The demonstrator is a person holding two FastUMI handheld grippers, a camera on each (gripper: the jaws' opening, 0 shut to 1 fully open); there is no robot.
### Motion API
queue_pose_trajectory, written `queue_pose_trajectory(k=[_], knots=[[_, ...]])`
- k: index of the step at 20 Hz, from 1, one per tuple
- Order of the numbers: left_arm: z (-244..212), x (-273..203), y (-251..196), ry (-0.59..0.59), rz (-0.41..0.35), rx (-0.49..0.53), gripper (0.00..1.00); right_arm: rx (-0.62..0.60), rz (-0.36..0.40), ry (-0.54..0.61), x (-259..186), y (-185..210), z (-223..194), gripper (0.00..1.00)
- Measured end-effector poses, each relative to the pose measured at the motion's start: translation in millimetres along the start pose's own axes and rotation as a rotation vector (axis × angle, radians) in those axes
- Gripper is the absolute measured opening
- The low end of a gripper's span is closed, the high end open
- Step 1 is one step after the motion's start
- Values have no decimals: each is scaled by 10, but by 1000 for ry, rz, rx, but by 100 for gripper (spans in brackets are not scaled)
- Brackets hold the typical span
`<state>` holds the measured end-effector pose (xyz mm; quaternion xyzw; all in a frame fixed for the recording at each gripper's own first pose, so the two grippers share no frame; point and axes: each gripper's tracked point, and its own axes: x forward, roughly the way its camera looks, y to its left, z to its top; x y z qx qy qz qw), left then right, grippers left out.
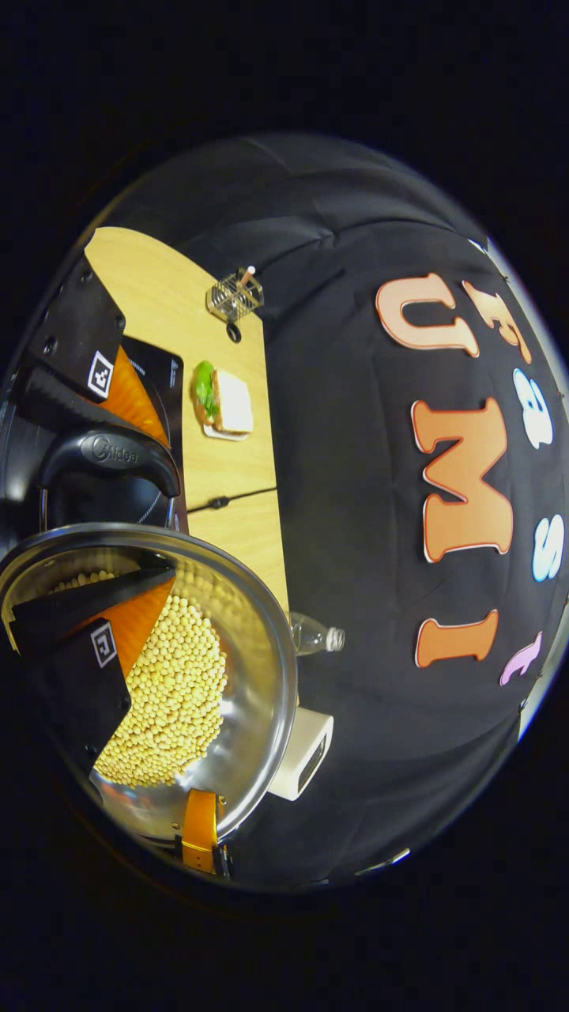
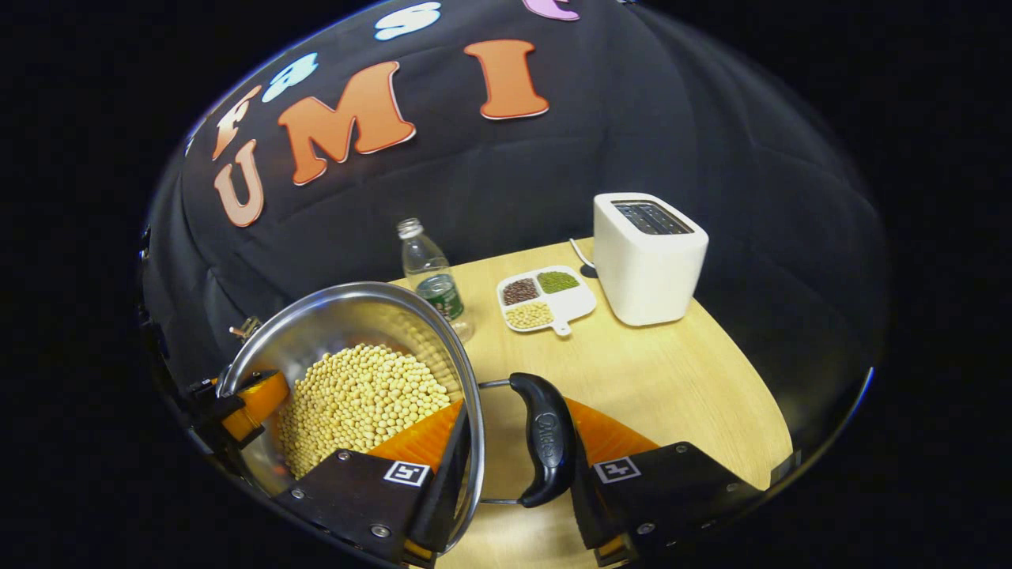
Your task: First push the handle of the pot to place it horizontally, then grasp the pot with both hands and set it on the induction cooktop.
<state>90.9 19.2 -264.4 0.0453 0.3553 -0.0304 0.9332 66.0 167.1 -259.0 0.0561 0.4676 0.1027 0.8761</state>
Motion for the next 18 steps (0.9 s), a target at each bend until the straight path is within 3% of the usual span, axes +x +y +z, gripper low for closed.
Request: queue_pose_trajectory(k=[1, 2, 3, 4, 5, 6, 8, 17, 18], knots=[[18, -50, 95, -3, 12, -6, 87, -12, 10, -5, -1, 78, 35, 61], [37, -90, 196, -8, 24, -11, 84, -23, 20, -8, -25, 180, 65, 61], [48, -126, 285, -12, 34, -19, 91, -35, 29, -12, -41, 289, 94, 61], [46, -152, 373, -12, 43, -29, 87, -51, 36, -11, -55, 365, 112, 61], [35, -189, 473, -7, 54, -40, 91, -60, 40, -22, -54, 469, 140, 61], [35, -215, 587, -6, 67, -55, 87, -77, 48, -24, -58, 553, 157, 61], [41, -272, 812, -9, 97, -72, 91, -90, 77, -22, -55, 767, 147, 61], [14, -528, 1654, -21, 215, -79, 87, -119, 196, -9, -19, 1576, 75, 61], [-8, -542, 1732, -20, 224, -80, 91, -122, 205, -6, 5, 1648, 48, 61]])
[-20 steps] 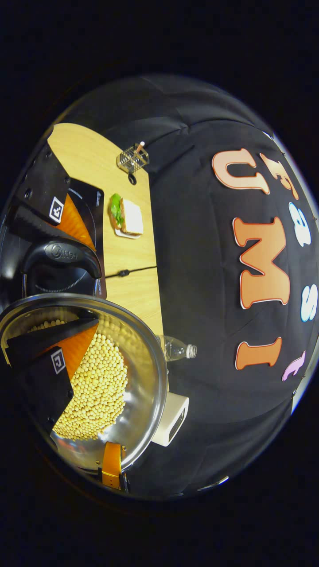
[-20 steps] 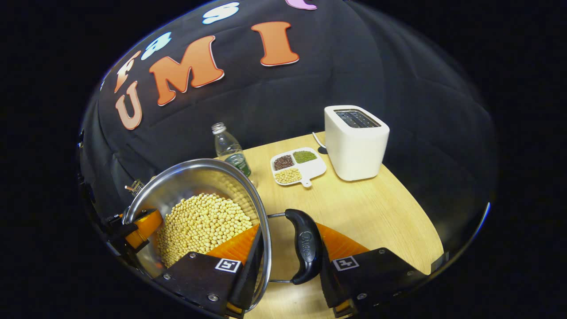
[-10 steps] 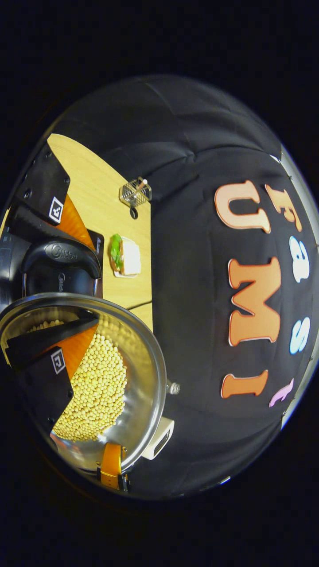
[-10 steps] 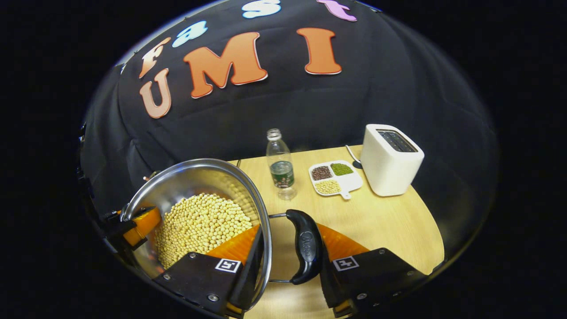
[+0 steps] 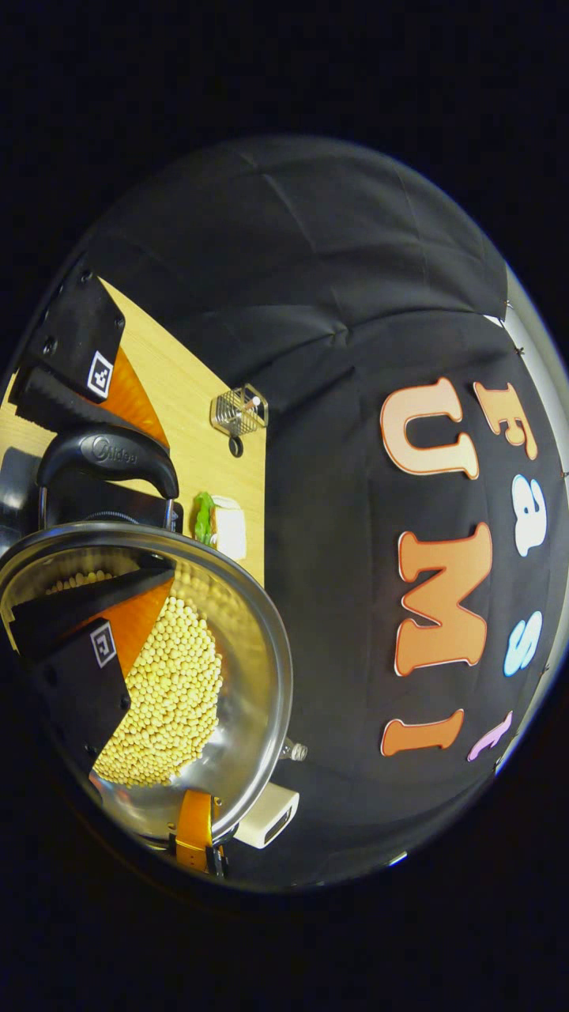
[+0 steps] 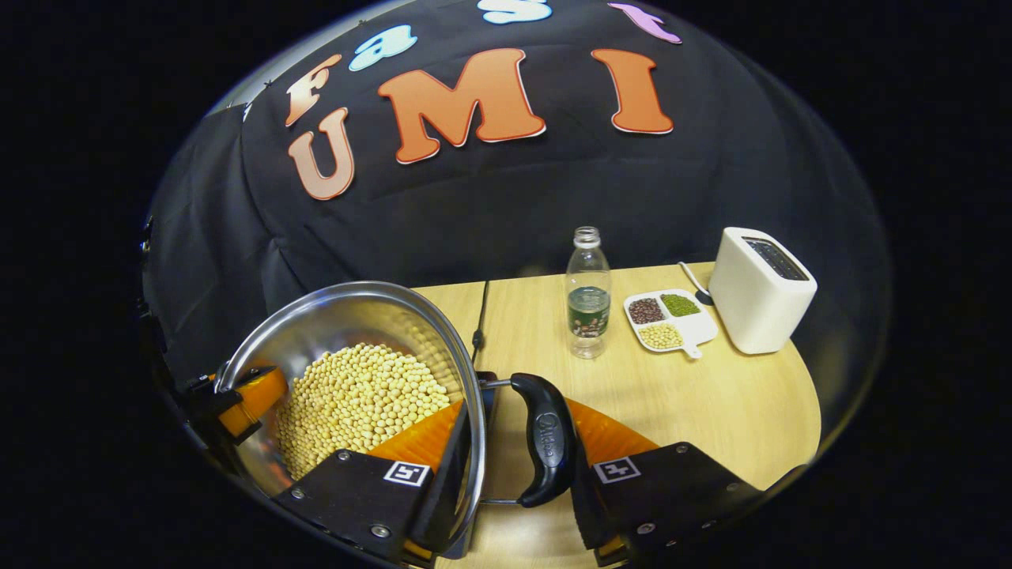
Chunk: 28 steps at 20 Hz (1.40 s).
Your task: First push the handle of the pot to place it horizontally, then grasp the pot with both hands and set it on the induction cooktop.
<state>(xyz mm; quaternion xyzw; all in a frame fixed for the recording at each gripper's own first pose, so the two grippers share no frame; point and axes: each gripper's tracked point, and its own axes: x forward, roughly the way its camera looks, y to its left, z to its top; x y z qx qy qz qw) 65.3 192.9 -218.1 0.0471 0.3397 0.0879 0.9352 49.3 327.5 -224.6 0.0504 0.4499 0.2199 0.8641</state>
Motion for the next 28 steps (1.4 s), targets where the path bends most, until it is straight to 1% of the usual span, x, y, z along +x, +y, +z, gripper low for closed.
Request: queue_pose_trajectory(k=[1, 8, 9, 10, 11, 12, 13, 14, 15, 16, 18, 19, 20, 24, 28], knots=[[-16, 11, 65, 3, 8, -3, 87, -1, 7, 5, 38, 46, -19, 61], [-248, 223, 293, 33, 26, -15, 88, -15, 25, 36, 303, 184, -149, 61], [-283, 247, 312, 38, 27, -18, 84, -18, 26, 40, 343, 208, -178, 61], [-303, 277, 337, 41, 28, -18, 88, -20, 27, 43, 381, 224, -190, 61], [-340, 316, 356, 43, 30, -22, 88, -24, 29, 47, 408, 227, -218, 61], [-364, 363, 362, 45, 31, -24, 84, -25, 30, 52, 452, 236, -244, 61], [-403, 407, 364, 54, 30, -26, 84, -25, 30, 59, 497, 243, -273, 61], [-449, 453, 373, 64, 29, -31, 88, -27, 28, 65, 538, 241, -304, 61], [-502, 501, 376, 72, 26, -34, 84, -32, 25, 71, 580, 242, -341, 61], [-552, 559, 376, 82, 23, -42, 88, -33, 22, 77, 629, 241, -364, 61], [-651, 633, 336, 109, 16, -68, 88, -36, 13, 90, 719, 211, -426, 61], [-711, 653, 318, 123, 13, -76, 85, -42, 8, 98, 757, 201, -467, 61], [-746, 691, 299, 134, 12, -79, 88, -43, 4, 107, 790, 185, -499, 61], [-867, 833, 296, 147, 15, -79, 88, -37, 7, 126, 893, 167, -590, 61], [-897, 840, 296, 150, 20, -85, 88, -41, 12, 123, 948, 167, -628, 61]])
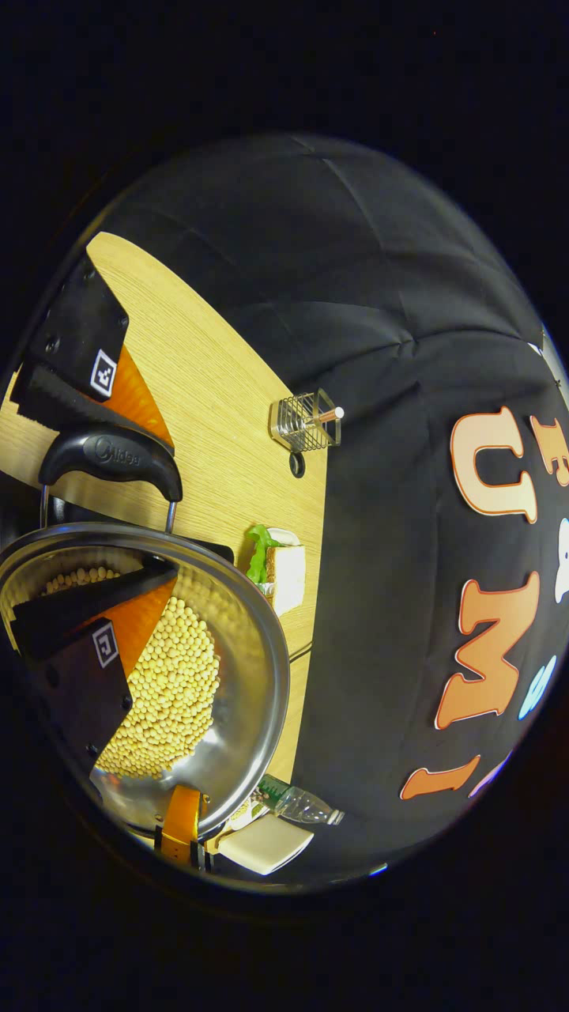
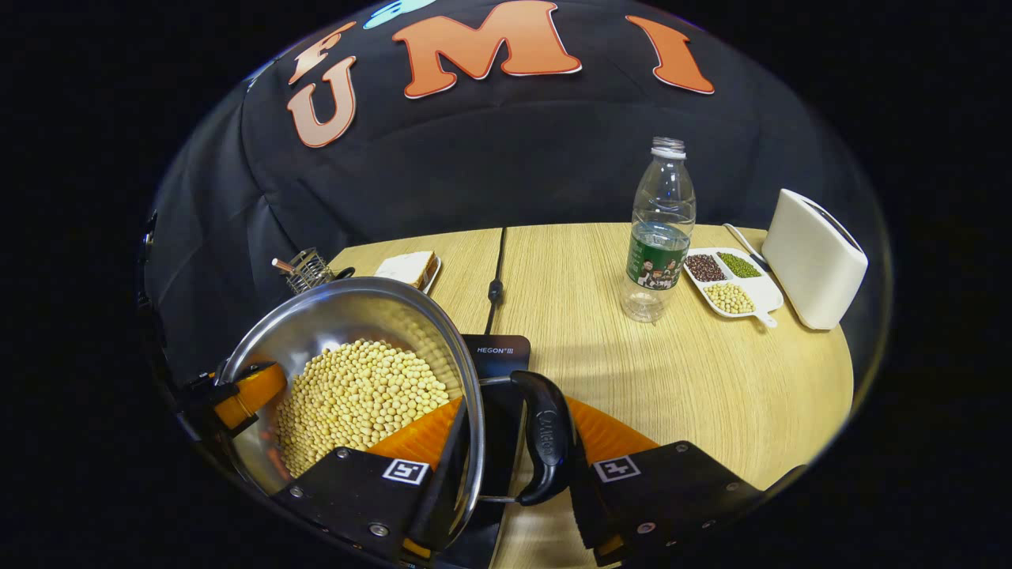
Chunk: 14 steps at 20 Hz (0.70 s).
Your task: First push the handle of the pot to place it horizontally, then grasp the pot with both hands and set it on the induction cooktop.
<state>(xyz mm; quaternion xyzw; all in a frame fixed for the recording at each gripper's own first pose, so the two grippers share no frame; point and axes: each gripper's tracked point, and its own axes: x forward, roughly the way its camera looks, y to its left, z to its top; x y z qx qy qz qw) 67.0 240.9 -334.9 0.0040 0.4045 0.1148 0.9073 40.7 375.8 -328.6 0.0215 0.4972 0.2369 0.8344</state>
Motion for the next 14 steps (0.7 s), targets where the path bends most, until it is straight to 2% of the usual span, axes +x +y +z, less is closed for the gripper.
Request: queue_pose_trajectory(k=[6, 9, 11, 12, 14], knots=[[-65, 29, 14, 4, -5, -21, 88, -14, 1, -8, 33, 22, 13, 61], [-138, 64, 11, 18, -25, -34, 85, -38, -4, -25, 41, -1, 44, 63], [-148, 92, 4, 14, -44, -39, 88, -51, 0, -30, 33, -28, 40, 61], [-141, 101, 5, 11, -50, -39, 88, -37, 17, -27, 16, -15, 47, 66], [-99, 58, 13, 2, -50, -28, 88, -13, 35, -41, -57, -22, 113, 69]])
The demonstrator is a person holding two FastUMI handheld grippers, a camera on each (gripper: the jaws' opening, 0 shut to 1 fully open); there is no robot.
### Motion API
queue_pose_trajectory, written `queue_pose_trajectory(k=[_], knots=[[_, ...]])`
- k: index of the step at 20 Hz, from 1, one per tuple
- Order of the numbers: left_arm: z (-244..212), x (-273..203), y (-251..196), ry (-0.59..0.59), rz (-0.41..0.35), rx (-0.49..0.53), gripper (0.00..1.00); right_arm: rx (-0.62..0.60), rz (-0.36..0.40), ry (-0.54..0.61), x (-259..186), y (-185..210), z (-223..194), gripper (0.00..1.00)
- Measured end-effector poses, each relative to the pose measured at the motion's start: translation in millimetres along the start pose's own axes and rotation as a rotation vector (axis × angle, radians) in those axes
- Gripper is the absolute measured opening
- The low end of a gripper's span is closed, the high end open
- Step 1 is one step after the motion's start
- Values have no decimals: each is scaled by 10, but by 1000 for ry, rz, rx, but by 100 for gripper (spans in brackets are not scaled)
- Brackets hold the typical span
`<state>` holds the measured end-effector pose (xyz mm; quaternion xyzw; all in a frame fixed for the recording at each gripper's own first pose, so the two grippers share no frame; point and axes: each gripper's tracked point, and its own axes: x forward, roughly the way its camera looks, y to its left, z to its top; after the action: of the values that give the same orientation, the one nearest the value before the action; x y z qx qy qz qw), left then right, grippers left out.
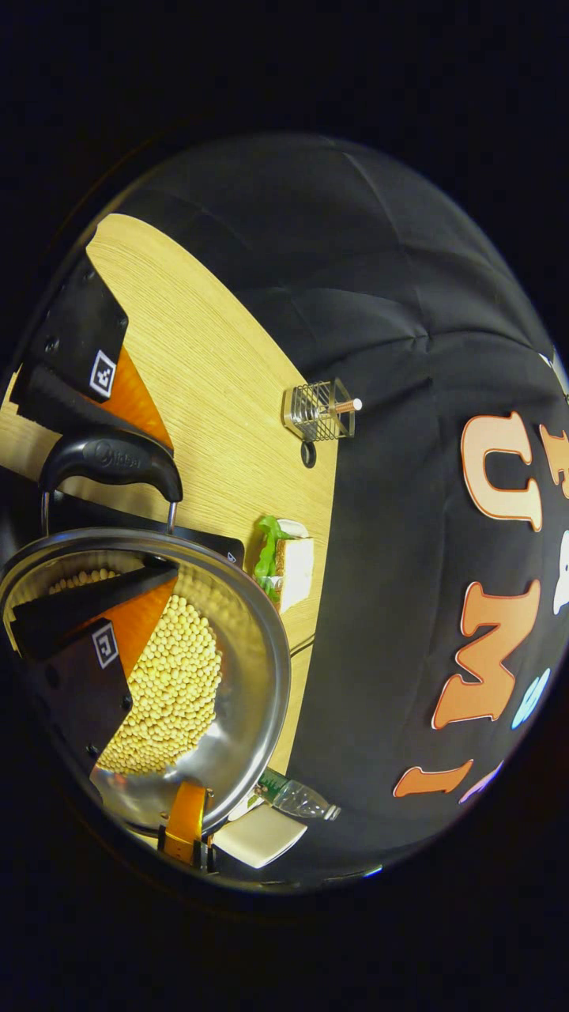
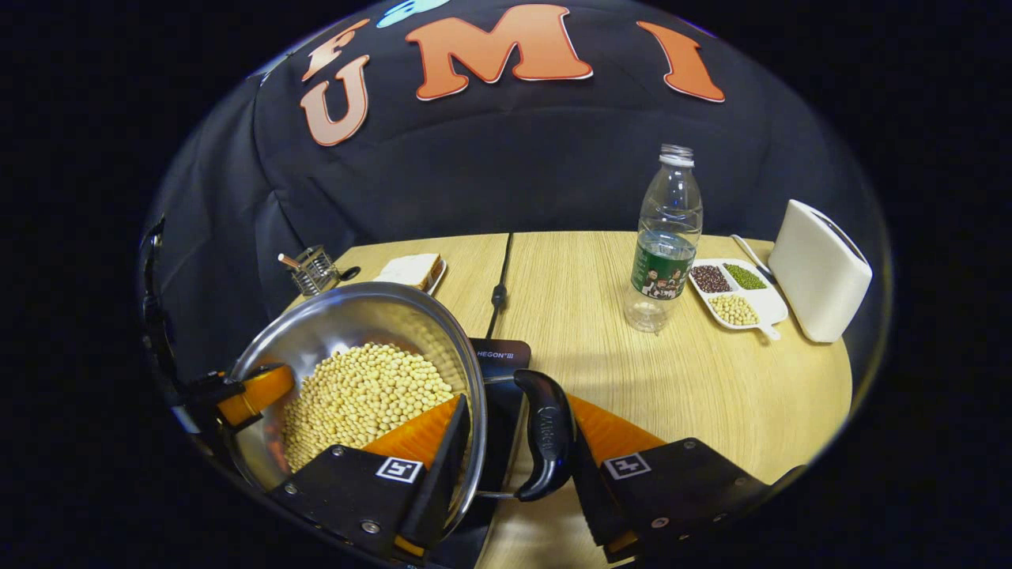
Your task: First push the handle of the pot to place it horizontally, then grasp the pot with both hands and set it on the induction cooktop.
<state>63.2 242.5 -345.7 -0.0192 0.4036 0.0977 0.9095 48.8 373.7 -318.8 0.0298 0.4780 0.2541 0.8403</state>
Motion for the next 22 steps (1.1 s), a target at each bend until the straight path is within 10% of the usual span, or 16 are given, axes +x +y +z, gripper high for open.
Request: queue_pose_trajectory(k=[7, 22], knots=[[878, -702, 11, -278, 70, 47, 87, -33, -21, -224, -622, -331, 464, 86], [1969, -2869, -1239, -743, -93, 40, 91, -102, -130, -747, -2911, -1392, 1413, 93]])
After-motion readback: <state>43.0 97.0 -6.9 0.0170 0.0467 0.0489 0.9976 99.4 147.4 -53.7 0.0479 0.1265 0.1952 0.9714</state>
